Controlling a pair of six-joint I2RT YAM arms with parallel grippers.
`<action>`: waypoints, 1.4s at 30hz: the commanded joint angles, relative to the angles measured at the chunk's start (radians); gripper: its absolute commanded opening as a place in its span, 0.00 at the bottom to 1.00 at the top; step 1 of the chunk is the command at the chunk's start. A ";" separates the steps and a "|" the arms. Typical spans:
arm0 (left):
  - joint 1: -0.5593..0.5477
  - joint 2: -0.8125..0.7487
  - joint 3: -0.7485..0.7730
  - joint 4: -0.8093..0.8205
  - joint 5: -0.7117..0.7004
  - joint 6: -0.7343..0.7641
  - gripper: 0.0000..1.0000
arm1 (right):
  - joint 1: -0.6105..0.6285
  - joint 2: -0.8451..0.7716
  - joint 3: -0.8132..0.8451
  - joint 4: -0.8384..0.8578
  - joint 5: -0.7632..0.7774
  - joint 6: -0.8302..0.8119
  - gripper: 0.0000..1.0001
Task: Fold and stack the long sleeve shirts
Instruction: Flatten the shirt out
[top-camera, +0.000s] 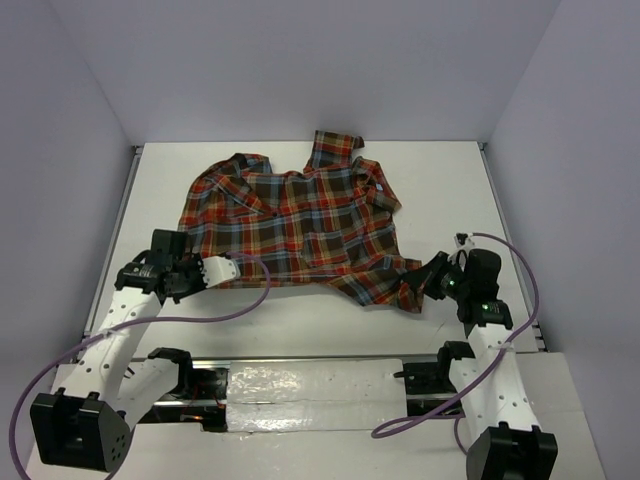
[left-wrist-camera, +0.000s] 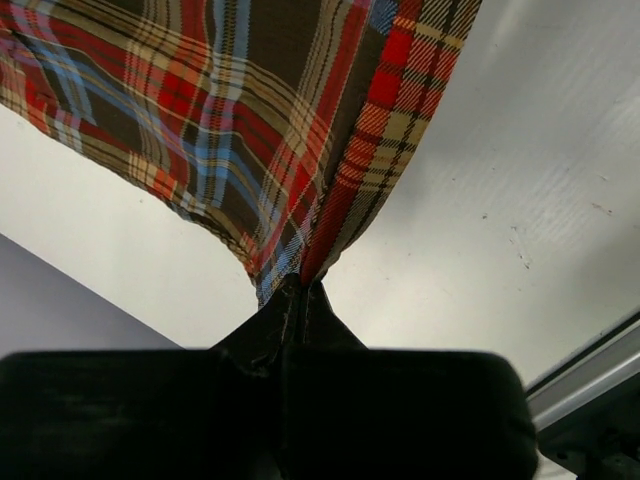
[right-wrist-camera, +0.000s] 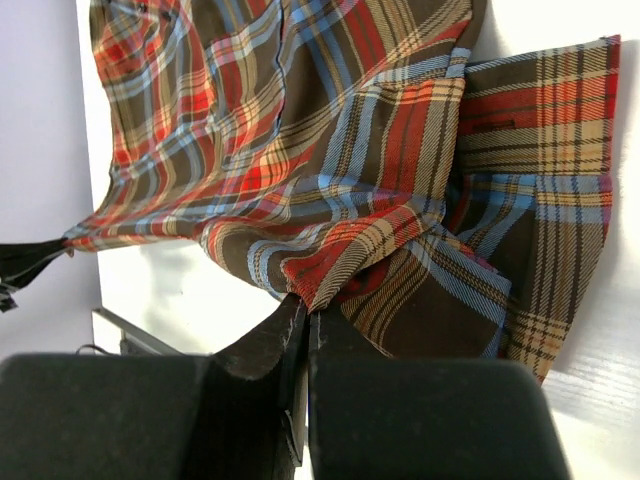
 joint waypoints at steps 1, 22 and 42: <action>-0.001 -0.004 0.017 -0.052 -0.003 0.024 0.00 | -0.006 -0.008 0.011 0.000 -0.034 -0.049 0.00; 0.001 -0.006 -0.043 0.007 -0.052 0.049 0.01 | -0.003 0.295 0.110 0.037 -0.059 -0.072 0.01; -0.004 -0.060 0.176 -0.033 0.181 -0.069 0.58 | -0.011 0.434 0.402 -0.134 0.193 -0.114 0.32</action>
